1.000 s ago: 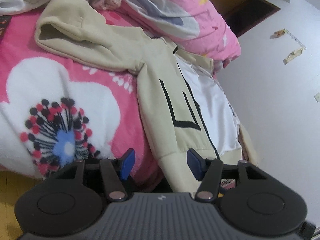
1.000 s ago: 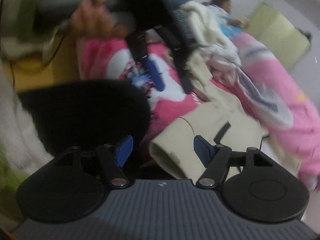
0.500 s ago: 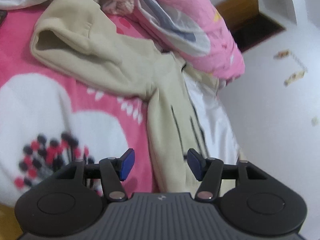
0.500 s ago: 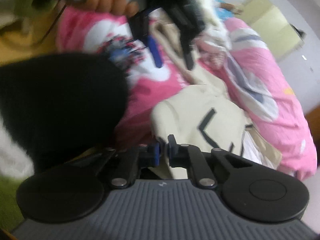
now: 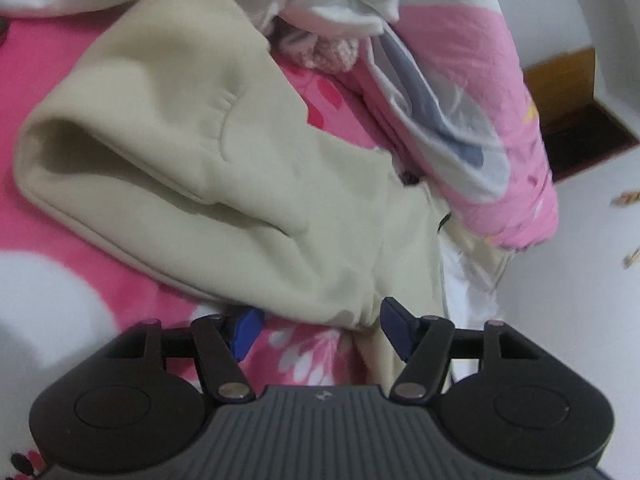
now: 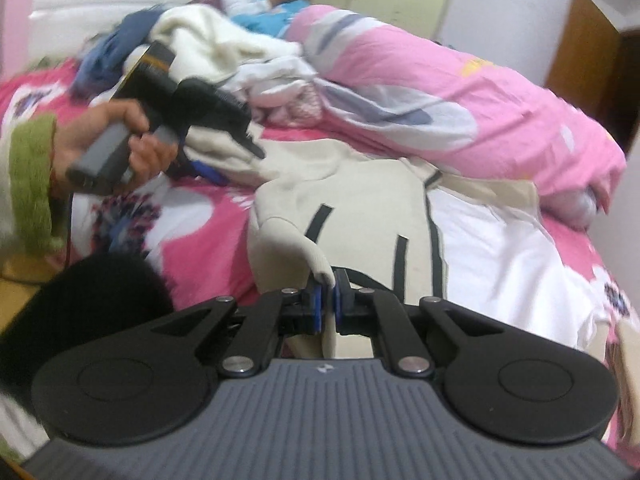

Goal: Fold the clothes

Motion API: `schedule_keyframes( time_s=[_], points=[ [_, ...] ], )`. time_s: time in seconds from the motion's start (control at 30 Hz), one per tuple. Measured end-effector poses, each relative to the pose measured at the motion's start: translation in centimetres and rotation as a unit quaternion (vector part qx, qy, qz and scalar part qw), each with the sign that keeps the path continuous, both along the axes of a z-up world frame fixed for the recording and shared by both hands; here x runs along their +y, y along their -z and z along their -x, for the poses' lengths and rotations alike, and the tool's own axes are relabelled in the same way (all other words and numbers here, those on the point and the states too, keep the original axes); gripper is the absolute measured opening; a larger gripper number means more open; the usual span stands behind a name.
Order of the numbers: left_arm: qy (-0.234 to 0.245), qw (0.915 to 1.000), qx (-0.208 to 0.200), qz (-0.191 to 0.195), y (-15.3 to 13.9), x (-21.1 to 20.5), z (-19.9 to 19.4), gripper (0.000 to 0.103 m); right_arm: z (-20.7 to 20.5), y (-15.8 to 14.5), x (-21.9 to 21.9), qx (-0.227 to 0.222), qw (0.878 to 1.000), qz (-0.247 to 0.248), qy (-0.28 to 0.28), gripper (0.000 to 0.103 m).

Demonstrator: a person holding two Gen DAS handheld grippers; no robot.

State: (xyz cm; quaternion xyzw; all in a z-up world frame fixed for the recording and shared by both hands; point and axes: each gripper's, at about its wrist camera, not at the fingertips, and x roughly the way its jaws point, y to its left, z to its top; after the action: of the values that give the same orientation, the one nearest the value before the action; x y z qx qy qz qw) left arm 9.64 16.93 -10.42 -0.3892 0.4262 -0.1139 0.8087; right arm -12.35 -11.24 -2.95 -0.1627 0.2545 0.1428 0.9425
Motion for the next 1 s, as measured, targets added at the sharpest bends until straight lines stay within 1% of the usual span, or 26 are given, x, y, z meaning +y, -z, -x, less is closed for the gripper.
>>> schedule_keyframes(
  time_s=[0.1,0.2,0.27,0.33,0.37,0.43,0.47,0.5,0.53,0.63,0.73,0.77,0.87,1.0],
  points=[
    [0.013,0.9999,-0.007,0.006,0.0,-0.1,0.9,0.065,-0.6,-0.2,-0.7,0.004,1.0,-0.017,0.013,0.004],
    [0.003,0.9997,-0.002,0.023,0.5,0.0,0.8,0.065,-1.0,-0.1,-1.1,0.006,0.999,-0.025,0.02,0.004],
    [-0.012,0.9997,-0.005,0.022,0.6,-0.1,0.3,0.064,-1.0,-0.1,-1.2,0.005,0.999,-0.028,0.021,0.004],
    [-0.03,0.9994,-0.008,0.017,0.6,-0.3,-0.4,0.059,-0.9,-0.1,-1.2,0.004,0.999,-0.027,0.019,0.004],
    [-0.039,0.9991,-0.013,0.006,0.5,-0.5,-0.7,0.054,-0.9,-0.1,-1.2,0.004,0.999,-0.027,0.018,0.004],
    [-0.052,0.9982,-0.019,-0.022,0.3,-0.9,-1.3,0.036,-0.8,0.0,-1.2,0.004,1.0,-0.025,0.015,0.004],
    [-0.058,0.9975,-0.021,-0.036,0.2,-1.0,-1.6,0.016,-0.7,0.1,-1.2,0.004,1.0,-0.025,0.013,0.004],
    [-0.063,0.9965,-0.023,-0.05,0.1,-1.1,-2.0,0.01,-0.7,0.1,-1.2,0.004,1.0,-0.024,0.012,0.004],
    [-0.067,0.9958,-0.029,-0.055,-0.1,-1.0,-2.1,0.009,-0.6,0.1,-1.2,0.003,1.0,-0.024,0.01,0.004],
    [-0.061,0.9919,-0.073,-0.084,-1.9,-0.2,-2.1,0.008,-0.3,0.1,-1.2,0.004,1.0,-0.021,-0.003,0.004],
    [-0.052,0.9845,-0.121,-0.116,-3.8,0.5,-2.0,0.008,0.2,0.2,-0.9,0.016,0.999,-0.011,-0.043,0.004],
    [-0.045,0.9829,-0.127,-0.125,-4.0,0.7,-2.1,0.007,0.4,0.4,-0.6,0.021,0.998,-0.004,-0.059,0.004],
    [-0.016,0.9798,-0.131,-0.151,-3.5,1.2,-2.6,0.008,0.8,1.2,1.0,0.038,0.993,0.025,-0.111,0.004],
    [0.016,0.9788,-0.116,-0.168,-1.8,1.5,-3.4,0.008,1.2,2.9,3.2,0.07,0.981,0.062,-0.17,0.004]
  ],
)
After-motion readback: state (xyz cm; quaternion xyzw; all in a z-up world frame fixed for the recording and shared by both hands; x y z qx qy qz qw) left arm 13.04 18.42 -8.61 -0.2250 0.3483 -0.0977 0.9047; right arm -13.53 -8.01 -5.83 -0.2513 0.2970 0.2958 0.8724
